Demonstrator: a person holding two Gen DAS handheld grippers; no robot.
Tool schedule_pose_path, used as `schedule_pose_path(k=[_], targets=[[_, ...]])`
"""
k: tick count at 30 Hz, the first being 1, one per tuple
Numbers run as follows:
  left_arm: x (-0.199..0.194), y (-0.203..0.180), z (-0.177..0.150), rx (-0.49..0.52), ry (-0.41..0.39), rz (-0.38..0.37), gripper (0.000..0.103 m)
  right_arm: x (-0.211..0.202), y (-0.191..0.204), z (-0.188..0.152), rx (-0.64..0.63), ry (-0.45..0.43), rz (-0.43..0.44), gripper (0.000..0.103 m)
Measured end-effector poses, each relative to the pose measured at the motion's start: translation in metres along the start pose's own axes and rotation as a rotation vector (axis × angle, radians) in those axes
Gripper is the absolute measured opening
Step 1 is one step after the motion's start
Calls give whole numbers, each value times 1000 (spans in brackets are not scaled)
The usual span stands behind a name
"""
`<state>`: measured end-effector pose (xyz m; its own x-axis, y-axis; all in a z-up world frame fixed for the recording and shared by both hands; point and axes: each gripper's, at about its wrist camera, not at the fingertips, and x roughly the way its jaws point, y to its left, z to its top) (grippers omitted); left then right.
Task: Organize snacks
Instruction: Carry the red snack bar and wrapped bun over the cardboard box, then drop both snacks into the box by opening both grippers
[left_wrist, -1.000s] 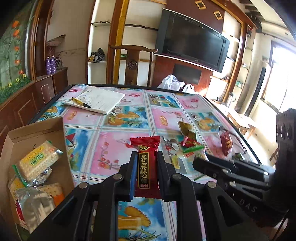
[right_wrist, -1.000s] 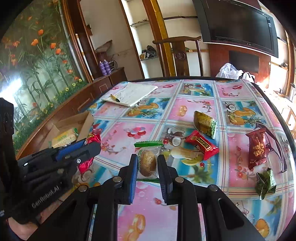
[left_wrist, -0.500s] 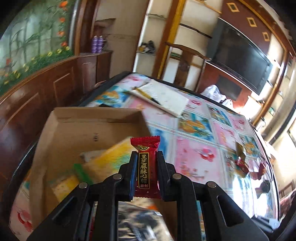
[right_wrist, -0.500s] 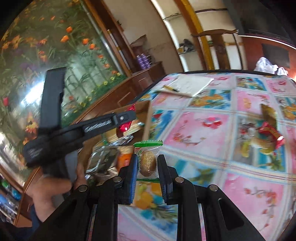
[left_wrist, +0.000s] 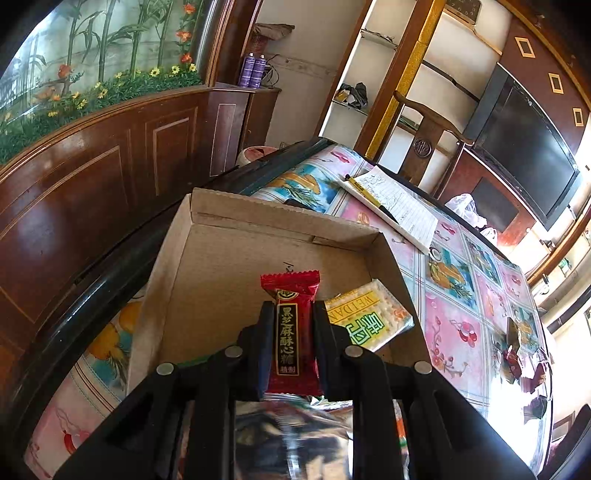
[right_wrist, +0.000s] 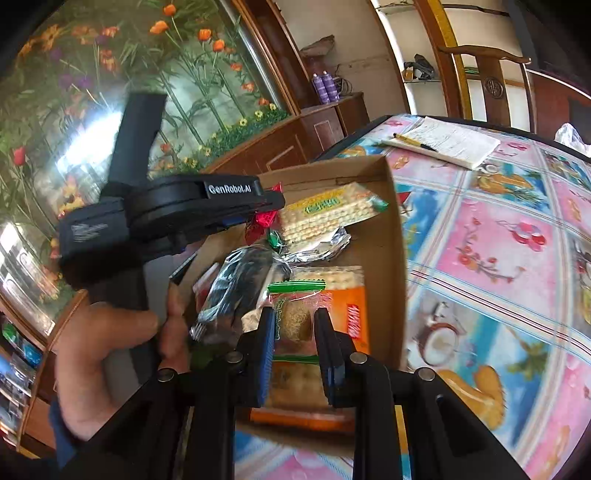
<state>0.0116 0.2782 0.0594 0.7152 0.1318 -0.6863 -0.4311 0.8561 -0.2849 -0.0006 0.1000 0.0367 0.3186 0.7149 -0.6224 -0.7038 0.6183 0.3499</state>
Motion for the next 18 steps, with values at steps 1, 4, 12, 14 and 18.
schedule_pose_path(k=[1, 4, 12, 14, 18], targets=[[0, 0, 0, 2, -2, 3, 19, 4, 2, 3, -9, -6, -12, 24], [0, 0, -1, 3, 0, 8, 19, 10, 4, 7, -21, -10, -32, 24], [1, -6, -2, 27, -21, 44, 42, 8, 4, 6, -48, -5, -21, 29], [-5, -8, -1, 32, -56, 66, 65, 4, 3, 6, -48, -11, -11, 34], [-14, -7, 0, 28, -113, 88, 73, -7, 4, 8, -51, -26, 15, 52]])
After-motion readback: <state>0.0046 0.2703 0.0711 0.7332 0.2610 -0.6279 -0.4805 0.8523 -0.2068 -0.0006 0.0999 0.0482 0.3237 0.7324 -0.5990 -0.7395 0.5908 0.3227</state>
